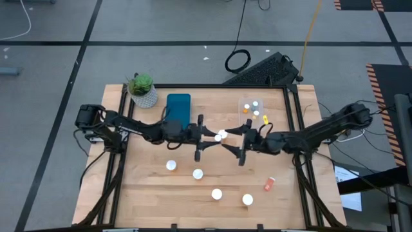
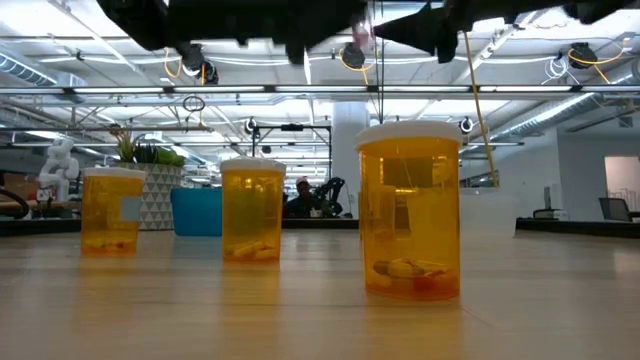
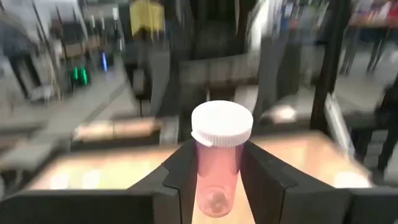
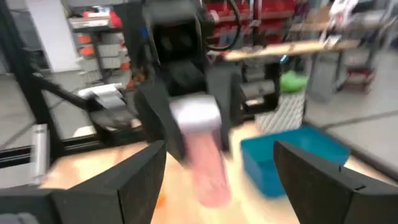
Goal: Pick and place medicine bottles into bin by pill shape (circle, oval)
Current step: Put the small purple pill bottle into the transparent bin
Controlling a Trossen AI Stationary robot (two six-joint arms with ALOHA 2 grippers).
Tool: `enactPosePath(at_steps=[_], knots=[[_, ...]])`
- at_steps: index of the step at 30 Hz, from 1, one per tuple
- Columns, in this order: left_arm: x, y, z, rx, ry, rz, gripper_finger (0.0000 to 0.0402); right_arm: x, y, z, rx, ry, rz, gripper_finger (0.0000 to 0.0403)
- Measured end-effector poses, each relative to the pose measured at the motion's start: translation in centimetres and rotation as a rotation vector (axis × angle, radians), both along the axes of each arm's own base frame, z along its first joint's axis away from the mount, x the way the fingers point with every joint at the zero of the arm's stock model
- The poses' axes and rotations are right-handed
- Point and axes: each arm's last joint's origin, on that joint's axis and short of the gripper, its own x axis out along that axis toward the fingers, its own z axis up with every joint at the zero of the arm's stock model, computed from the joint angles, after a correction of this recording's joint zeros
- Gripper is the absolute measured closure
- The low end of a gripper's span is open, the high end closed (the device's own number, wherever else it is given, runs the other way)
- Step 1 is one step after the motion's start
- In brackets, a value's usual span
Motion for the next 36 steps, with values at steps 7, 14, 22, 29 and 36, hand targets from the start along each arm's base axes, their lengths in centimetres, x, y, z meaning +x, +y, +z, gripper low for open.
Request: enactPosePath(at_steps=[7, 14, 22, 29, 36], knots=[[-0.1, 1.3, -1.6, -0.024, 0.17, 0.036, 0.0289, -1.4, -1.4, 0.6, 0.048, 0.12, -0.033, 0.0129], [-0.4, 2.0, -2.4, -0.029, 0.267, 0.056, 0.0289, -0.2, -3.8, 1.0, 0.13, 0.318, -0.023, 0.015], [-0.7, 2.8, -3.4, -0.032, 0.368, 0.081, 0.0289, 2.7, -6.2, 2.1, 0.183, 0.495, 0.058, 0.0159], [-1.0, 3.5, -4.1, -0.033, 0.448, 0.103, 0.0289, 5.9, -7.1, 3.3, 0.133, 0.719, 0.052, 0.0174], [-1.4, 4.1, -4.7, -0.034, 0.527, 0.121, 0.0289, 9.1, -7.1, 3.3, 0.062, 0.8, 0.119, 0.0191]])
